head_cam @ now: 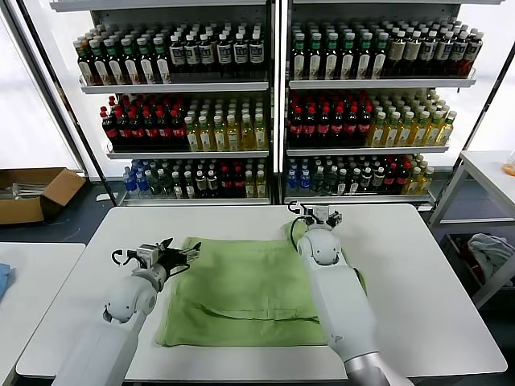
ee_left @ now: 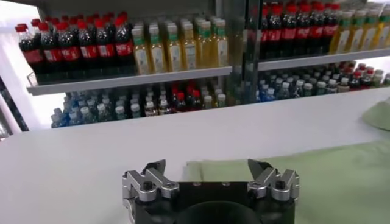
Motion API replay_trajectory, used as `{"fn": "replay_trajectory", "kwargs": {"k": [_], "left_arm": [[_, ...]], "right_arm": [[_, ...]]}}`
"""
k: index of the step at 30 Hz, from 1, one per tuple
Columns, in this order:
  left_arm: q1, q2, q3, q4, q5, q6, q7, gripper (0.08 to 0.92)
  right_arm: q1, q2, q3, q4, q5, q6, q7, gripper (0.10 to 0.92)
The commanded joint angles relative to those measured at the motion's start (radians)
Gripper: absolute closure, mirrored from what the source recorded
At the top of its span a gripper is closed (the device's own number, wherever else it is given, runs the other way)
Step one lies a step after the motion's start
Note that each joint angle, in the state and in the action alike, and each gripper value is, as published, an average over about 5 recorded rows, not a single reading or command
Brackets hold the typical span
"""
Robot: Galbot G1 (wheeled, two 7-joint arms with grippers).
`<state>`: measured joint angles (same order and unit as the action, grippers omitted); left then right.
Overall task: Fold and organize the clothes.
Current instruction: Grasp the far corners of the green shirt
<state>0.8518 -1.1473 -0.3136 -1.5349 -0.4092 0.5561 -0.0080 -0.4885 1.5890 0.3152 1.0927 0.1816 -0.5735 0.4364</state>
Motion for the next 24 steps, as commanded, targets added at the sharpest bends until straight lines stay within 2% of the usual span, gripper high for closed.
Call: {"fn": "replay_trajectory", "kwargs": {"k": [1, 17, 24], "left_arm": [[-0.12, -0.008, 0.028, 0.165, 0.003, -0.004, 0.002, 0.177], [-0.132, -0.049, 0.044, 0.226, 0.052, -0.008, 0.006, 0.177], [-0.106, -0.048, 0.05, 0.199, 0.061, 0.001, 0.013, 0.18]], "right_arm": [[0.061, 0.017, 0.003, -0.124, 0.001, 0.001, -0.008, 0.203], [0.042, 0.002, 0.001, -0.144, 0.012, 0.013, -0.024, 0.203], [0.028, 0.003, 0.001, -0.142, 0.014, 0.013, -0.026, 0.203]]}}
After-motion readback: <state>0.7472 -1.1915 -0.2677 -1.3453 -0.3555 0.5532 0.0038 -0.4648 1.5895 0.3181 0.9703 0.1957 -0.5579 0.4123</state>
